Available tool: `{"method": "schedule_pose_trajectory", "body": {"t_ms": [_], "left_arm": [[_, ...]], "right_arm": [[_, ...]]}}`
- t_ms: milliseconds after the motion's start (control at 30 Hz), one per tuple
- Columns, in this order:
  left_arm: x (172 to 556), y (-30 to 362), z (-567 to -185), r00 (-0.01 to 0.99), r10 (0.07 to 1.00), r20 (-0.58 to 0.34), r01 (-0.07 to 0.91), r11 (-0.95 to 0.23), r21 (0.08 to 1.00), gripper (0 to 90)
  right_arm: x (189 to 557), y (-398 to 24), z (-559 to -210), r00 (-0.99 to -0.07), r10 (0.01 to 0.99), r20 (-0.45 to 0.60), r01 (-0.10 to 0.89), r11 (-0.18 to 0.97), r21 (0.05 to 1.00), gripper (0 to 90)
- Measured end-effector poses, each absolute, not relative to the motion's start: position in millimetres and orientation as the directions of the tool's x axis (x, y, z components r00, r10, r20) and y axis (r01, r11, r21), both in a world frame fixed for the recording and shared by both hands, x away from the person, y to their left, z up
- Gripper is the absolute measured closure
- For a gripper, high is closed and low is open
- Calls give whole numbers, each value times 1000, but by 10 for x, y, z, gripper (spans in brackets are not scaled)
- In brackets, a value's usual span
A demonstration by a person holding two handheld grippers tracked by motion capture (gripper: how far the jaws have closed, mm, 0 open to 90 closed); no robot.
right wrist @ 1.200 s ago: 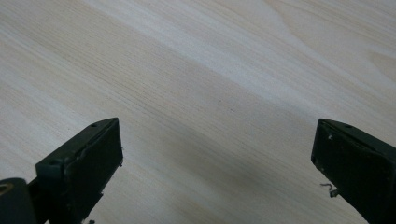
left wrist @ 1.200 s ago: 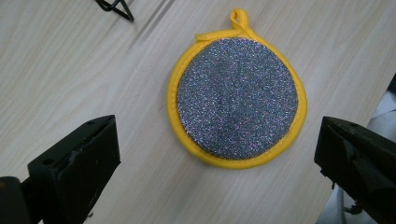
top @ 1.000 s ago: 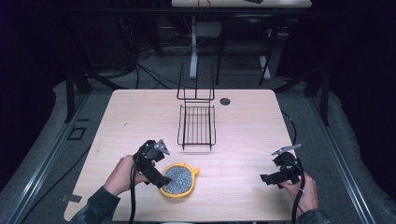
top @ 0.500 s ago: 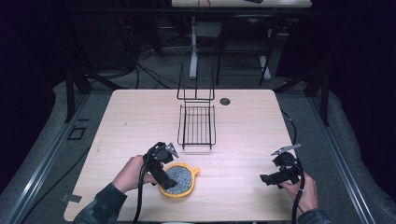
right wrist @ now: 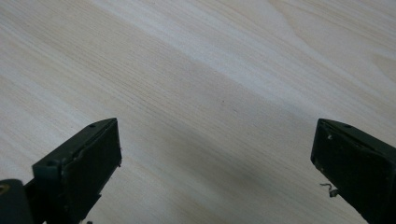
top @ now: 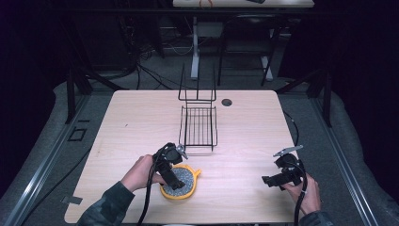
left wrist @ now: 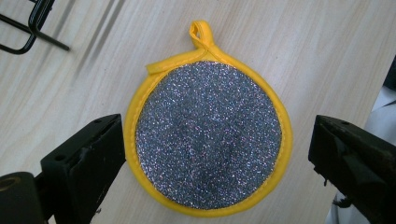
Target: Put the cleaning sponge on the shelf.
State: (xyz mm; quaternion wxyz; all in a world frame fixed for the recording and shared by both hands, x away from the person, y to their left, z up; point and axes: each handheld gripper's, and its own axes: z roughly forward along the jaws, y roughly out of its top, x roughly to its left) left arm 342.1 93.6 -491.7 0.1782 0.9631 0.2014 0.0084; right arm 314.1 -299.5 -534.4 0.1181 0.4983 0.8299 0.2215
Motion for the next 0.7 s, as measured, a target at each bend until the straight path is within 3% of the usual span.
{"method": "schedule_pose_trajectory", "body": {"t_ms": [267,700], "left_arm": [[3502,832,-4967,923,379,-62,378,-866,328,46],[3510,769,-5076,931,357,-76,364,-895,258,215]], "right_arm": [[3141,-2997,-5345,-476,879,25,775,406,485,12],[3139,-3006,-5335,-480,877,28,773,407,486,11]]}}
